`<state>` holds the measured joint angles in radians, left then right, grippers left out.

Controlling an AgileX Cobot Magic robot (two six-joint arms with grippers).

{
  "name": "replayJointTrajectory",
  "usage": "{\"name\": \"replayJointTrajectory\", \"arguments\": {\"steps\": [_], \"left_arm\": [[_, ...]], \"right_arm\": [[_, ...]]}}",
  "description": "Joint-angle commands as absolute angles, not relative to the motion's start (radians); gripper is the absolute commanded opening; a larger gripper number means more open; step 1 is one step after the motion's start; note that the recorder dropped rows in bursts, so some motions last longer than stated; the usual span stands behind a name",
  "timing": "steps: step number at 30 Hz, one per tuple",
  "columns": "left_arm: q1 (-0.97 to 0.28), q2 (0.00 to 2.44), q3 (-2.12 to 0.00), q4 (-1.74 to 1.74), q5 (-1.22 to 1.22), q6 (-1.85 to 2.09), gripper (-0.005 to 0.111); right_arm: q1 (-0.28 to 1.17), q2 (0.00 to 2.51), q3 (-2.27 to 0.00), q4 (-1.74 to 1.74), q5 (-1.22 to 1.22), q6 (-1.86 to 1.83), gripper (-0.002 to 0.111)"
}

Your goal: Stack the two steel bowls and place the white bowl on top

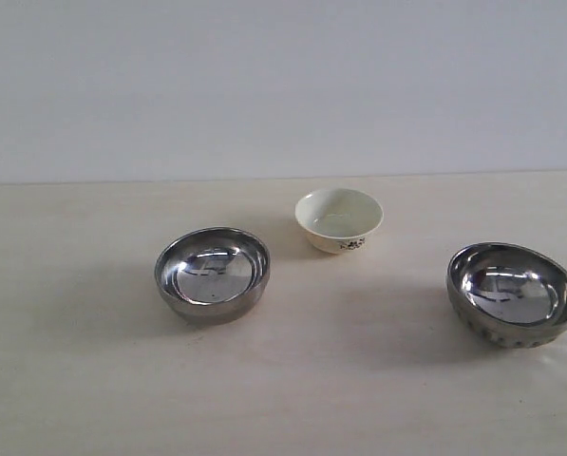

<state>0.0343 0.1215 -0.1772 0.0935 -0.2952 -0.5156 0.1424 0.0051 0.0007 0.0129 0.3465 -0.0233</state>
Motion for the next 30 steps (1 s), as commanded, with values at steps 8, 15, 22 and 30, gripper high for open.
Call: {"name": "replayJointTrajectory", "arguments": {"steps": [8, 15, 22, 30], "left_arm": [[-0.034, 0.87, -0.622, 0.184, 0.104, -0.508, 0.004], [-0.197, 1.399, -0.895, 0.164, 0.24, -0.351, 0.022], [-0.212, 1.705, -0.999, 0.124, 0.202, -0.339, 0.074], [-0.281, 1.802, -1.001, 0.0, 0.111, -0.208, 0.074]], "right_arm": [[0.139, 0.0, 0.0, 0.013, 0.342, -0.025, 0.0], [0.139, 0.0, 0.0, 0.013, 0.342, -0.025, 0.0], [0.139, 0.0, 0.0, 0.013, 0.342, -0.025, 0.0], [0.139, 0.0, 0.0, 0.013, 0.342, -0.025, 0.0]]}}
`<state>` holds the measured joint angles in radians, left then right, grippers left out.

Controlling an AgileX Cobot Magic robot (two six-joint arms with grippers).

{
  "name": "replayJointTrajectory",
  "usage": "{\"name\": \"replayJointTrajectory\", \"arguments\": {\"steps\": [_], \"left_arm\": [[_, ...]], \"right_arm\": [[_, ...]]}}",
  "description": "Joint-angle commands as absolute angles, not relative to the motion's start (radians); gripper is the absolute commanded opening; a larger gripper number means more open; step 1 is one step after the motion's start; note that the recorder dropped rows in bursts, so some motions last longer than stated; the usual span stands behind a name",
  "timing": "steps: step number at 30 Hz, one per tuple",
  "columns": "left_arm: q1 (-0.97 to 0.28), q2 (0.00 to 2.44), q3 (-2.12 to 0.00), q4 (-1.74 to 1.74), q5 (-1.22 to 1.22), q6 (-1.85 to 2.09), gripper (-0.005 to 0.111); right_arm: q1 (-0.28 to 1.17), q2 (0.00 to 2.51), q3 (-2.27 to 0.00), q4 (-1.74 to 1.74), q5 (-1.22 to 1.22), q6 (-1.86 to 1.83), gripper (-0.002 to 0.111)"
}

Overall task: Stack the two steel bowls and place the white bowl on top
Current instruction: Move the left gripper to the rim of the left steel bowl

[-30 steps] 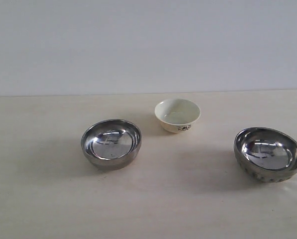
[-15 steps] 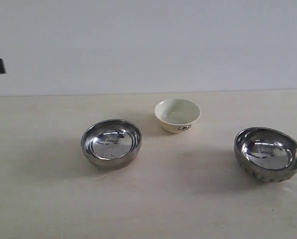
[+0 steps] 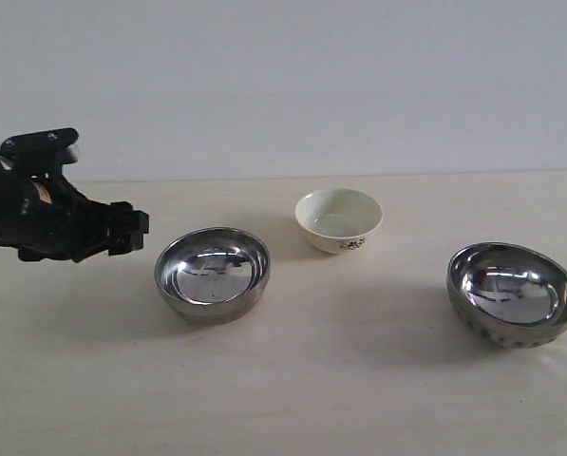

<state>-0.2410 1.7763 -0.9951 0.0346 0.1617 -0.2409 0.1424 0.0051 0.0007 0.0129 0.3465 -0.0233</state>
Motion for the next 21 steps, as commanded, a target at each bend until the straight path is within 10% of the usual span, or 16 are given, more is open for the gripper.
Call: {"name": "replayJointTrajectory", "arguments": {"steps": [1, 21], "left_arm": [[-0.29, 1.807, -1.001, 0.0, 0.1, -0.208, 0.074], [-0.37, 2.002, -1.001, -0.042, -0.052, -0.255, 0.074]], "right_arm": [[0.139, 0.0, 0.0, 0.013, 0.342, -0.025, 0.0], [0.139, 0.0, 0.0, 0.013, 0.342, -0.025, 0.0]]}}
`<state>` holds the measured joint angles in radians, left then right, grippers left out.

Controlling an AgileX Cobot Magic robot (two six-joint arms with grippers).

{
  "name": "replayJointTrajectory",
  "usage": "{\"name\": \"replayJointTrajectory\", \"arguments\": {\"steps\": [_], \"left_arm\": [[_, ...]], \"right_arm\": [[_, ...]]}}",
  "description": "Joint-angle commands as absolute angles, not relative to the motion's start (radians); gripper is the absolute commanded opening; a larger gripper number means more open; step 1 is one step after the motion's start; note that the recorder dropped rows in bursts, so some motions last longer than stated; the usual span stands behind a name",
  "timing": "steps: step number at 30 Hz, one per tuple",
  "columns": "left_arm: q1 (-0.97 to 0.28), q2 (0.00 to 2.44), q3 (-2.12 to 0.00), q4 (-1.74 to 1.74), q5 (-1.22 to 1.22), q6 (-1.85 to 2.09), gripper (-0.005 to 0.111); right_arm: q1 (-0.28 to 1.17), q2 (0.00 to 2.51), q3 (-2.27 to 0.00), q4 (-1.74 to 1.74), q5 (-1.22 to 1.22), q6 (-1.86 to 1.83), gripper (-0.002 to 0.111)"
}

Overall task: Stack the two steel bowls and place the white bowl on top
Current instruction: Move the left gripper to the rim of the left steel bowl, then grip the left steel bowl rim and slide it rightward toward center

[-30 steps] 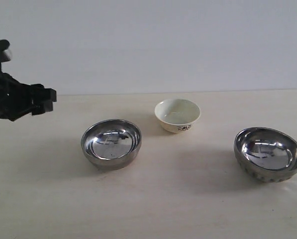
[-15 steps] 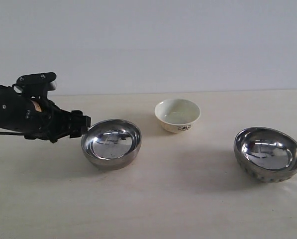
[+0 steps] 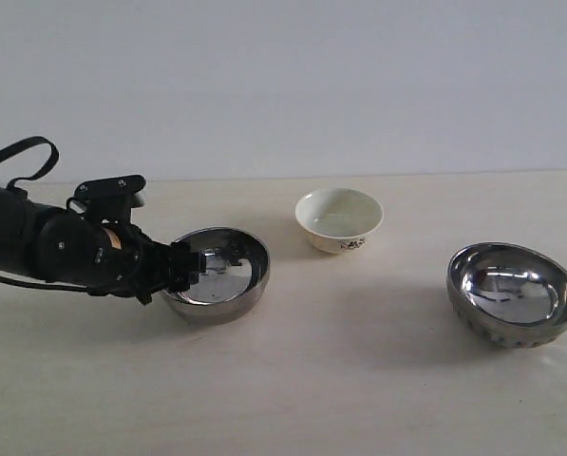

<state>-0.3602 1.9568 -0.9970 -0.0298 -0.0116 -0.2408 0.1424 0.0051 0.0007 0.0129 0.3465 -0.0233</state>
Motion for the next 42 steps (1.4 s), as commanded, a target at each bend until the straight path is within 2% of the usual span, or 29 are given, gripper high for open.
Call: {"name": "replayJointTrajectory", "arguments": {"steps": [1, 3, 5, 6, 7, 18, 25, 35, 42], "left_arm": [[-0.37, 2.01, -1.001, -0.042, -0.078, -0.26, 0.074], [-0.37, 2.012, -1.001, -0.042, -0.11, -0.292, 0.063], [-0.37, 2.012, -1.001, -0.042, -0.124, -0.298, 0.038], [-0.37, 2.012, -1.001, -0.04, -0.124, -0.298, 0.016], [-0.37, 2.012, -1.001, -0.033, -0.124, -0.298, 0.004], [-0.383, 1.868, -0.984, -0.026, 0.023, -0.26, 0.004], [-0.501, 1.781, -0.943, -0.026, 0.058, -0.245, 0.004], [-0.689, 1.792, -0.941, -0.048, 0.009, -0.293, 0.004], [-0.755, 1.863, -0.985, -0.048, -0.028, -0.342, 0.004]], "right_arm": [[0.139, 0.0, 0.0, 0.013, 0.342, -0.025, 0.0], [0.139, 0.0, 0.0, 0.013, 0.342, -0.025, 0.0], [0.139, 0.0, 0.0, 0.013, 0.342, -0.025, 0.0], [0.139, 0.0, 0.0, 0.013, 0.342, -0.025, 0.0], [0.139, 0.0, 0.0, 0.013, 0.342, -0.025, 0.0], [0.139, 0.0, 0.0, 0.013, 0.342, -0.025, 0.0], [0.139, 0.0, 0.0, 0.013, 0.342, -0.025, 0.0], [0.139, 0.0, 0.0, 0.013, 0.342, -0.025, 0.0], [0.139, 0.0, 0.0, 0.013, 0.342, -0.025, 0.0]]}}
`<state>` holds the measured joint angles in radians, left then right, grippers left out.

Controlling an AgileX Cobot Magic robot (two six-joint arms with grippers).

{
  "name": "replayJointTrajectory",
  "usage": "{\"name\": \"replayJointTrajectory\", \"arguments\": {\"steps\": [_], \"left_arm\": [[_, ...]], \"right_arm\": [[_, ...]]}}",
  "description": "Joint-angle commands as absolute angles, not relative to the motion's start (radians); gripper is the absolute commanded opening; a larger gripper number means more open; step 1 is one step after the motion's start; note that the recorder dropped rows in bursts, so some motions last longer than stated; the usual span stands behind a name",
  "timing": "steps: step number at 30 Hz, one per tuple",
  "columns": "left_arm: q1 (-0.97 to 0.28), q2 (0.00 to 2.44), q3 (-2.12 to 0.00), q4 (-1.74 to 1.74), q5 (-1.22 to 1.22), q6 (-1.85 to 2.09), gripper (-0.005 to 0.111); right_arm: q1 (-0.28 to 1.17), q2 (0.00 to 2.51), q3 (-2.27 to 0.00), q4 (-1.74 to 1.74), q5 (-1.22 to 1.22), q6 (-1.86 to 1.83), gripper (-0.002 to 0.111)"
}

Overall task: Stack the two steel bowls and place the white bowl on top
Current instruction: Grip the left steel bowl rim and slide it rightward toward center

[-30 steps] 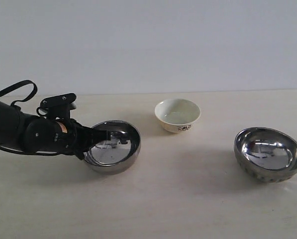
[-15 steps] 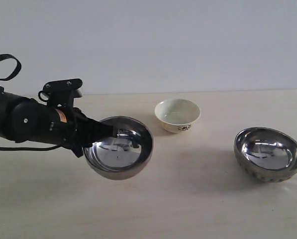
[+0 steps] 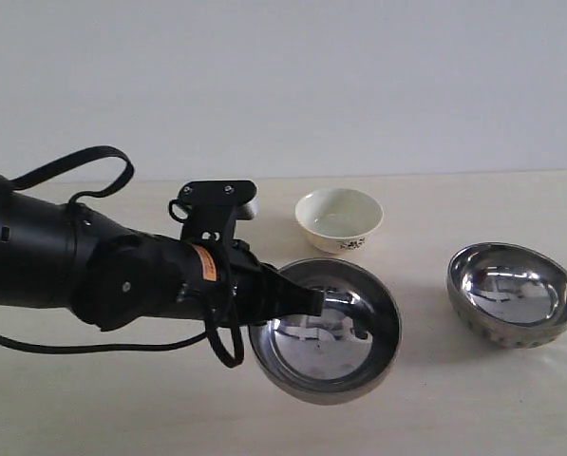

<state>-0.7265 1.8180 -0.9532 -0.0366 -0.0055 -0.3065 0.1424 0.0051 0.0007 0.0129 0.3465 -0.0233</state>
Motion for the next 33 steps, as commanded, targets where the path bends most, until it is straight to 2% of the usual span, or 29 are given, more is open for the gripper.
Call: {"name": "replayJointTrajectory", "arguments": {"steps": [1, 9, 14, 33], "left_arm": [[-0.76, 1.881, -0.992, -0.048, -0.031, -0.352, 0.004], [-0.754, 1.964, -1.093, -0.045, -0.014, -0.362, 0.004], [-0.739, 2.02, -1.163, -0.038, 0.118, -0.326, 0.004], [-0.718, 2.037, -1.168, -0.044, 0.0, -0.367, 0.004]], "right_arm": [[0.139, 0.0, 0.0, 0.013, 0.342, -0.025, 0.0], [0.139, 0.0, 0.0, 0.013, 0.342, -0.025, 0.0], [0.139, 0.0, 0.0, 0.013, 0.342, -0.025, 0.0], [0.139, 0.0, 0.0, 0.013, 0.342, -0.025, 0.0]]}}
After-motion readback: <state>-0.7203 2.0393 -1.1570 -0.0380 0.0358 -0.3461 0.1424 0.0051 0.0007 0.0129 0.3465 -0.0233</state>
